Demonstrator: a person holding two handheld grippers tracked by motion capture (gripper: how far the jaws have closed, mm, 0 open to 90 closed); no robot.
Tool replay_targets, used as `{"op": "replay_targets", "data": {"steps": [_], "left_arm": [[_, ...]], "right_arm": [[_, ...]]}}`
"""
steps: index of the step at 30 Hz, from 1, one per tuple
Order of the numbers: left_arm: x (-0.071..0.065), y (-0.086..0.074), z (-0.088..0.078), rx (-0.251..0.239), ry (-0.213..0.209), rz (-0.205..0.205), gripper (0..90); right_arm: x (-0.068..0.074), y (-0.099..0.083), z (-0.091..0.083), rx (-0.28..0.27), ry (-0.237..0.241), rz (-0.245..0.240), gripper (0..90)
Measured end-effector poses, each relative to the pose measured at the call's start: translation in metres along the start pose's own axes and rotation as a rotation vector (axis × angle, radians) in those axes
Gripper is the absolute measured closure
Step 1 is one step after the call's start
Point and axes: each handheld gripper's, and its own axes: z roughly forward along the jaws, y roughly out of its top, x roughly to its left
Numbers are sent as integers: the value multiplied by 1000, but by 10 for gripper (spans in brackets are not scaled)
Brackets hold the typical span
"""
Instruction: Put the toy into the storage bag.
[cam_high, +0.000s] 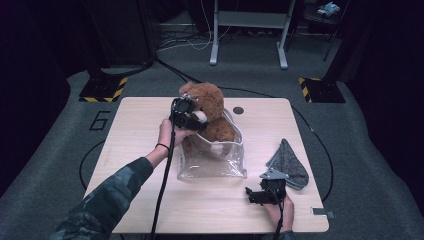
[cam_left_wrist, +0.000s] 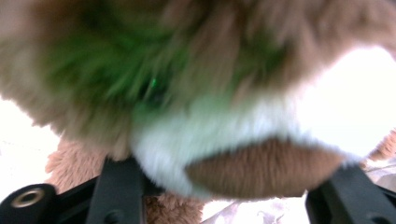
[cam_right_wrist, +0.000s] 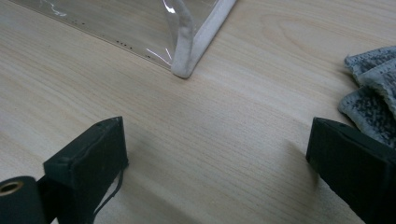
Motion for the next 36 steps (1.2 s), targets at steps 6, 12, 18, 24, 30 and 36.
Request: {"op": "replay_targets", "data": {"steps": [6,12,18,24,30,36], "left_arm": [[2,0,-15,-21,17,14,303],[12,-6,-34,-52,37,6,211],[23,-16,-57,-91,50,-18,160],[35,-38,-81,-142,76,-53,146],[48,-67,-96,-150,108,-71,140],[59,-99,-106,-153,146,-100,136]], "right_arm": [[0,0,0,-1,-1,-1,44],[0,0,0,-2,-1,-2,44],[0,0,0,-3,-2,-2,44],[0,0,0,-2,-5,-2,43],[0,0,0,-2,-5,-3,42],[0,0,0,-2,-3,-3,42]]}}
